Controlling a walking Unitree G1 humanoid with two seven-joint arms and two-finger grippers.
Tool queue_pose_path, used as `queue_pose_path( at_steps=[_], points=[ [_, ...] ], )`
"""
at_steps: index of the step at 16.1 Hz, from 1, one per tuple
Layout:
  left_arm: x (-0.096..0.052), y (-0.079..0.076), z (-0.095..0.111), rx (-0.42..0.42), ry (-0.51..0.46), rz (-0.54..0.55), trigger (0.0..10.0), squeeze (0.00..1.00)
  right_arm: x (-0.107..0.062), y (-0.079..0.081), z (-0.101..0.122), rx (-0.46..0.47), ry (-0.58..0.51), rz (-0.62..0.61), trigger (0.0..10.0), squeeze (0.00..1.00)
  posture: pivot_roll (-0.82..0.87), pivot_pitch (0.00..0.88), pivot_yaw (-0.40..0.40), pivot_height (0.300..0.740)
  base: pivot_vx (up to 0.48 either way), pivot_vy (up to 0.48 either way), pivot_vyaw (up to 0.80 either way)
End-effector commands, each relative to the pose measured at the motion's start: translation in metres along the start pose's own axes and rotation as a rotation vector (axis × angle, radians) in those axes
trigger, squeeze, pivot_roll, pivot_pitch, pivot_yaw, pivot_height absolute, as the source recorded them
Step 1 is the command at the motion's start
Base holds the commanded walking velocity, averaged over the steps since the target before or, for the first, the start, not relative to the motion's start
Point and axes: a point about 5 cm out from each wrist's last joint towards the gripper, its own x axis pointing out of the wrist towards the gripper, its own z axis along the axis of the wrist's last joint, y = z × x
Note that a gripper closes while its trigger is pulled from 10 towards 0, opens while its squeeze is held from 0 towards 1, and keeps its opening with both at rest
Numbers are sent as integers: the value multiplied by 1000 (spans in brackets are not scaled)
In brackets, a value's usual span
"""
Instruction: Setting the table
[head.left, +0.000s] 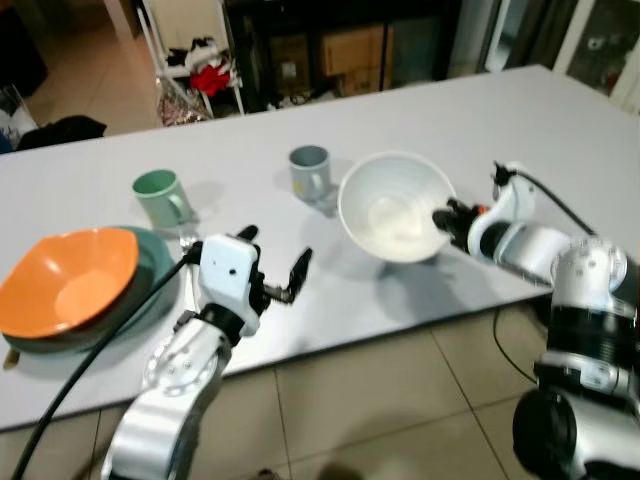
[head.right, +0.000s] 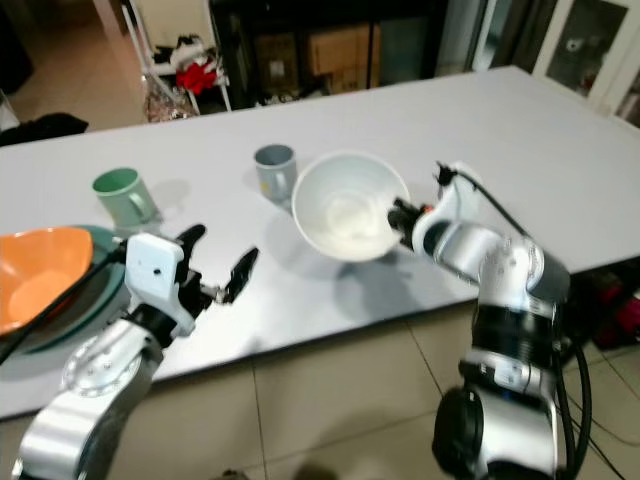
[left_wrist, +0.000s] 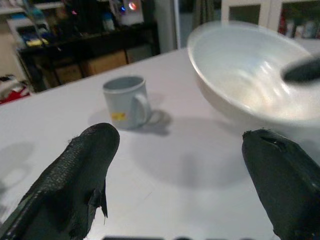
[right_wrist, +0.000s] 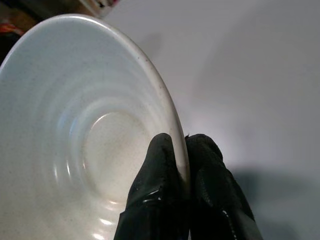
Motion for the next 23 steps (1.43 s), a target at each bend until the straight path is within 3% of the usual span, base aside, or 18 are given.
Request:
queue_pose_path(
  at_steps=[1, 8, 12, 20, 21, 22, 23],
  points=[
    [-1, -2, 1, 4, 9, -46, 10000, 0, 5, 14, 0, -3, 33, 61, 10000, 0, -119, 17, 69, 740, 240, 0, 0],
    [0, -15, 5, -4, 48, -283, 10000, 0, 24, 10, -3, -7, 151, -15, 10000, 0, -111, 28, 73, 740, 0, 0, 0],
    [-1, -21, 5, -5, 85, -394, 10000, 0, 32, 2, 1, 25, 163, -75, 10000, 0, -108, 27, 67, 740, 0, 0, 0],
    [-2, -21, 3, 2, 107, -427, 10000, 0, 33, -12, 7, 25, 198, -144, 10000, 0, -114, 14, 62, 740, 0, 0, 0],
    [-2, -21, 3, 3, 107, -428, 10000, 0, 34, -11, 7, 31, 205, -140, 10000, 184, -112, 13, 62, 740, 0, 0, 0],
    [-2, -21, 3, 4, 107, -429, 10000, 0, 34, -10, 7, 36, 208, -135, 10000, 753, -113, 11, 60, 740, 0, 0, 0],
    [-3, -21, 4, 5, 107, -429, 10000, 0, 34, -8, 9, 47, 213, -124, 10000, 1000, -113, 8, 59, 740, 0, 0, 0]
  ],
)
